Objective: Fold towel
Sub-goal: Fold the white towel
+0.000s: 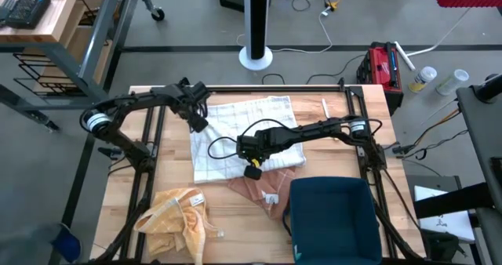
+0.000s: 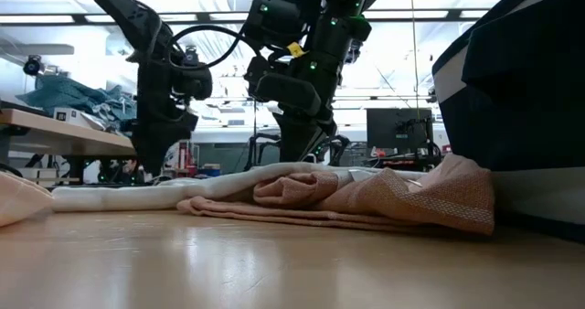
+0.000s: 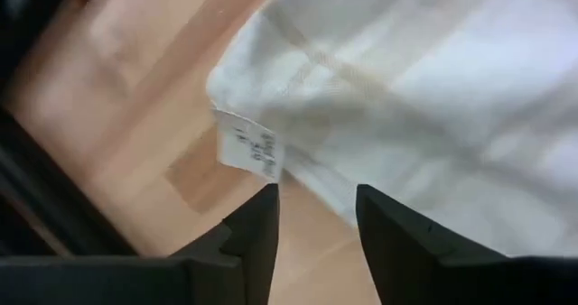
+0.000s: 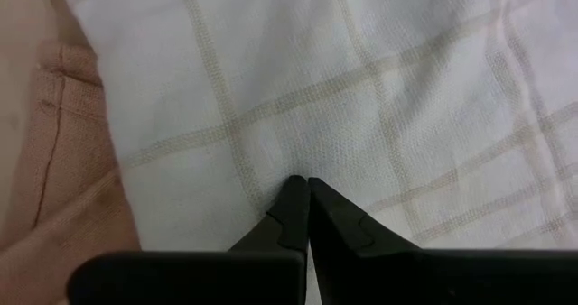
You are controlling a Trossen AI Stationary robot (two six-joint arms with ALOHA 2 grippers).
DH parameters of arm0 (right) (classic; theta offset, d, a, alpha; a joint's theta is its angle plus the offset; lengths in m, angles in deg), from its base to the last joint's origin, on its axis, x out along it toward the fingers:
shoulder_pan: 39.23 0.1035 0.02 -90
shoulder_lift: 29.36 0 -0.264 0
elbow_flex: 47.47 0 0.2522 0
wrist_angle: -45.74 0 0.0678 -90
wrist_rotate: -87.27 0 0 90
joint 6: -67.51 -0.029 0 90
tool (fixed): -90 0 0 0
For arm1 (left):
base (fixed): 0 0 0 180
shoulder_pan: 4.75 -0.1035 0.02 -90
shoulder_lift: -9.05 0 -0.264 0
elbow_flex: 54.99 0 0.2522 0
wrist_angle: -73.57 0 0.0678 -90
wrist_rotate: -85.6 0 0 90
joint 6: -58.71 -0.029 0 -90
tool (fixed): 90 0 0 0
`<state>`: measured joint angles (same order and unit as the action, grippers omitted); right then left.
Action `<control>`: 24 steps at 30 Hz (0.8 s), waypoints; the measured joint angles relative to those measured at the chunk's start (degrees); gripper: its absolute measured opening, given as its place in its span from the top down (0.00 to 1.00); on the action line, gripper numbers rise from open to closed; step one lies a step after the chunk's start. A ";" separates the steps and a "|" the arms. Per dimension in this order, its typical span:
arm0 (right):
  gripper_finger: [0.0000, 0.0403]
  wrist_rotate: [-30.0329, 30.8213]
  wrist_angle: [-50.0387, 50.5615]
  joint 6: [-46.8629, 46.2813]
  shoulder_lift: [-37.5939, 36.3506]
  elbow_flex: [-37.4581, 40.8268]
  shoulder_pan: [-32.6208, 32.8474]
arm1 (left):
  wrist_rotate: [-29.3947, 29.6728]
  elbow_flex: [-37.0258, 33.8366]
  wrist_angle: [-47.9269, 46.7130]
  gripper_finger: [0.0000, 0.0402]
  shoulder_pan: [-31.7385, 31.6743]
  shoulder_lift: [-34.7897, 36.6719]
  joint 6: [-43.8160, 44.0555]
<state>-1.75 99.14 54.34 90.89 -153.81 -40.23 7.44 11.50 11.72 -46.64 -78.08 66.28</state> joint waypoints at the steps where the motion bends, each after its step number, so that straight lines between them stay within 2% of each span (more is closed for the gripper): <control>1: 1.00 0.01 -0.01 0.13 0.00 0.00 0.00 | -0.50 0.00 0.27 0.64 -0.04 0.00 1.69; 5: 1.00 -0.01 -0.03 0.15 0.00 0.00 0.00 | -0.56 -0.24 2.19 0.62 -0.27 -0.64 6.06; 14: 1.00 -0.01 0.34 0.15 0.00 0.00 0.51 | -1.94 -0.93 5.78 0.59 -0.50 -4.06 9.24; 24: 1.00 -0.03 0.43 0.20 0.07 0.00 0.85 | -2.23 -3.96 9.35 0.66 -0.22 -6.46 7.45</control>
<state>-1.78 99.57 54.55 90.95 -153.81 -39.38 5.21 7.53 21.07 -46.86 -84.54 73.74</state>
